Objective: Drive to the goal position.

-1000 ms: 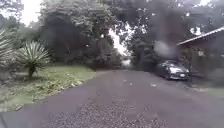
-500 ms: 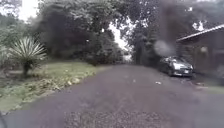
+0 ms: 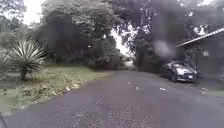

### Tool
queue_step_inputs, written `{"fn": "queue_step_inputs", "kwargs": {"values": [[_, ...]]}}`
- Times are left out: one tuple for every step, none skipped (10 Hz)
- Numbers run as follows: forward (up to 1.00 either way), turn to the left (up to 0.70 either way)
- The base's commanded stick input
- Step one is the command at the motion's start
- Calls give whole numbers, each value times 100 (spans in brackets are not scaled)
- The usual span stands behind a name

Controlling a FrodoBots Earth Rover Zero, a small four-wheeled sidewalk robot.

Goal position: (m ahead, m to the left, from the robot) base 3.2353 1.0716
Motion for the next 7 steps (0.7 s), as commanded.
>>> {"fn": "queue_step_inputs", "kwargs": {"values": [[70,-35],[70,-35],[70,-35],[70,-21],[70,0],[70,0],[70,0]]}}
